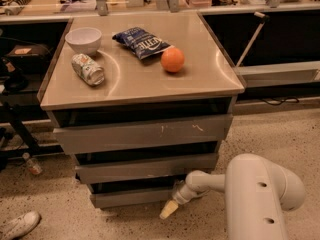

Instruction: Open bottom drawer

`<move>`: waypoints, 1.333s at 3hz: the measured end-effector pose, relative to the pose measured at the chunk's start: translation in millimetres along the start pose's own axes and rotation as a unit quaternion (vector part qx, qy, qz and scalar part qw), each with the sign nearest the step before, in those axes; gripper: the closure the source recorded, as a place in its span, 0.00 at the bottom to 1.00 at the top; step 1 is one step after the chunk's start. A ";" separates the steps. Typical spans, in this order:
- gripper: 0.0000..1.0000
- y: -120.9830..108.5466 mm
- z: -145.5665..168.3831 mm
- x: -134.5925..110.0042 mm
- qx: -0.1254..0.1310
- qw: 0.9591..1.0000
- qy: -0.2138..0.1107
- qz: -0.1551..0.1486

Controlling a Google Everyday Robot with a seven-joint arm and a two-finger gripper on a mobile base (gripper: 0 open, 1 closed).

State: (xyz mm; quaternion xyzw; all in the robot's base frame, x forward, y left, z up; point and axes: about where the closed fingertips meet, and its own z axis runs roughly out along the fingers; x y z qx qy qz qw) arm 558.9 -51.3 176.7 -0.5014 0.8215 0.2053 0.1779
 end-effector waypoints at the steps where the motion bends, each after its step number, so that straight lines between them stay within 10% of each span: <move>1: 0.00 0.8 -3.9 -2.2 0.000 1.000 0.000 0.000; 4: 0.00 34.9 -13.9 27.3 -0.042 0.999 0.027 0.017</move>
Offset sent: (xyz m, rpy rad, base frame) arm -0.0549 -0.0154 -0.0022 -0.0071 0.1411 0.0230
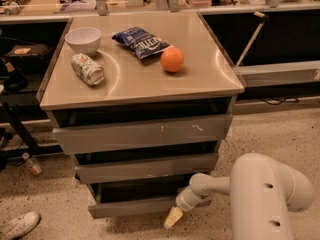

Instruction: Open bottom drawer

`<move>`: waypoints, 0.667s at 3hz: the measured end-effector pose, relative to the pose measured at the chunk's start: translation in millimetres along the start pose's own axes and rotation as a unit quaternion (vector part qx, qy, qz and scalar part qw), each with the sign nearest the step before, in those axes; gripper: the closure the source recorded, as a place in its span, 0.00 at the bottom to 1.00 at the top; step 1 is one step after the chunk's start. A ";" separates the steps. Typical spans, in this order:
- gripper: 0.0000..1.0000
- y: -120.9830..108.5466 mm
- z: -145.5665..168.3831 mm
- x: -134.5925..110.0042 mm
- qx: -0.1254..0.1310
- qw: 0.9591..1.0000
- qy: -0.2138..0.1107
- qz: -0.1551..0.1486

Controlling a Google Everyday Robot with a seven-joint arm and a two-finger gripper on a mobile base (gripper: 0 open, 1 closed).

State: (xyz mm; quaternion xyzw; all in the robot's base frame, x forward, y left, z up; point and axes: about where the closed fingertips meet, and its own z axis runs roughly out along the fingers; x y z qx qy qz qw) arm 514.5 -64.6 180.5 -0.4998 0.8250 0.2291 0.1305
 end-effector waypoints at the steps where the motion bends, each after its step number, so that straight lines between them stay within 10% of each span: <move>1: 0.00 21.6 -10.0 22.1 -0.020 1.000 0.017 0.010; 2: 0.00 54.4 -28.2 42.5 -0.048 0.998 0.041 0.011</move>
Offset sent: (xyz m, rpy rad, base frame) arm -0.0737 -0.0355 0.0237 -0.0371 0.1226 0.0372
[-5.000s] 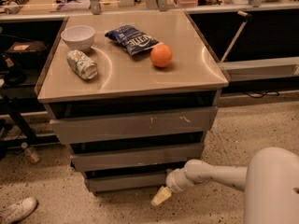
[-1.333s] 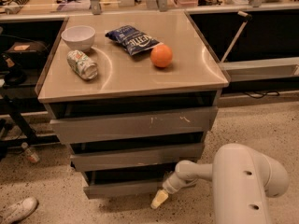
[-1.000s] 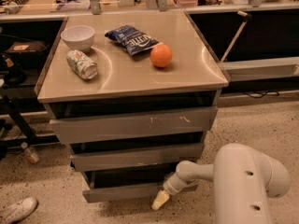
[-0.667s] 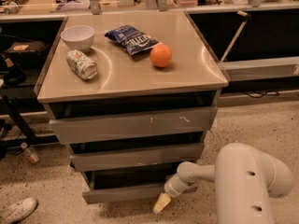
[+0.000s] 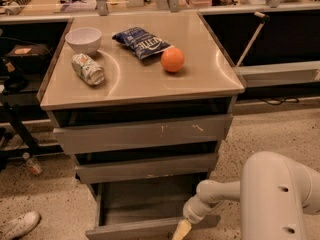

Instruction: Open bottom drawer

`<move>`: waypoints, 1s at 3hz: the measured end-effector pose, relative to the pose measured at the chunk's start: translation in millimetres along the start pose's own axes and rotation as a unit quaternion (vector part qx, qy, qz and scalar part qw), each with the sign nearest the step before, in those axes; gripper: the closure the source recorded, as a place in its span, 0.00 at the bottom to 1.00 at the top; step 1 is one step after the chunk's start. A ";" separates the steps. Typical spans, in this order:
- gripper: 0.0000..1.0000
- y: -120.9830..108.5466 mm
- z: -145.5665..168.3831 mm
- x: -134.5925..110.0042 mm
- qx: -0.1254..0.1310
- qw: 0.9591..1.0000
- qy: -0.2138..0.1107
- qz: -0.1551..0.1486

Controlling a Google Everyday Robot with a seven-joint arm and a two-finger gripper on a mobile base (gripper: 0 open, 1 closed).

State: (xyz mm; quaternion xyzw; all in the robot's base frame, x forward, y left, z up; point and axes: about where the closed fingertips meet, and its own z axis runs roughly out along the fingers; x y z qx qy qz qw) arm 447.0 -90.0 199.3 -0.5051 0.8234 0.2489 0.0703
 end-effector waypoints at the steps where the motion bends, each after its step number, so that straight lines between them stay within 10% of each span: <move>1: 0.00 0.4 0.1 0.1 0.000 1.000 0.000 0.000; 3: 0.00 0.3 17.0 31.5 -0.031 0.999 0.025 0.026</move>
Offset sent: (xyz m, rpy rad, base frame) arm -0.0015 -0.0113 -0.0325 -0.0239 0.0993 0.0176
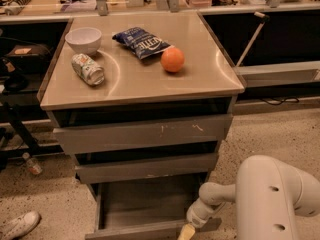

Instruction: Open bottom drawer

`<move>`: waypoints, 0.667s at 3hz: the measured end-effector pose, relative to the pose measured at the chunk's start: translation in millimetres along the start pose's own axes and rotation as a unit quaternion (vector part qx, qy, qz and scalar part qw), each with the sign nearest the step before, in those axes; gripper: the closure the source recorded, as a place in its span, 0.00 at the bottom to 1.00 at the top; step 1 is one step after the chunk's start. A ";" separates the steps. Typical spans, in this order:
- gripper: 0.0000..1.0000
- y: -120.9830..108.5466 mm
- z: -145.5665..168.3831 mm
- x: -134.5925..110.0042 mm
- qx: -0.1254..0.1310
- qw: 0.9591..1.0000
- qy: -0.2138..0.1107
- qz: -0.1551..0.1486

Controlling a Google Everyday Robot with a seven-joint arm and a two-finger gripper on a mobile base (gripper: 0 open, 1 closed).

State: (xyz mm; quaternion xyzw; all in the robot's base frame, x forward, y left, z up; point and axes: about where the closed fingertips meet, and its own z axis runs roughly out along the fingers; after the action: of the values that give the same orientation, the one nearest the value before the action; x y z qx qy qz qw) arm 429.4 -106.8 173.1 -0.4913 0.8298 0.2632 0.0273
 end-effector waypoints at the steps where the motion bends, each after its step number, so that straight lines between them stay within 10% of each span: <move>1: 0.00 14.5 -7.8 36.5 0.000 0.999 -0.001 0.043; 2: 0.00 13.9 -7.8 35.6 0.000 0.999 -0.001 0.043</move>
Offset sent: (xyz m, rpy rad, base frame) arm -0.1294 -0.0862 0.0246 -0.0338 0.1166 -0.2909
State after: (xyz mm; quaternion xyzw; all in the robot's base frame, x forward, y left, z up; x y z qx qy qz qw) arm 401.2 -133.6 174.7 -0.4551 0.8501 0.2643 0.0165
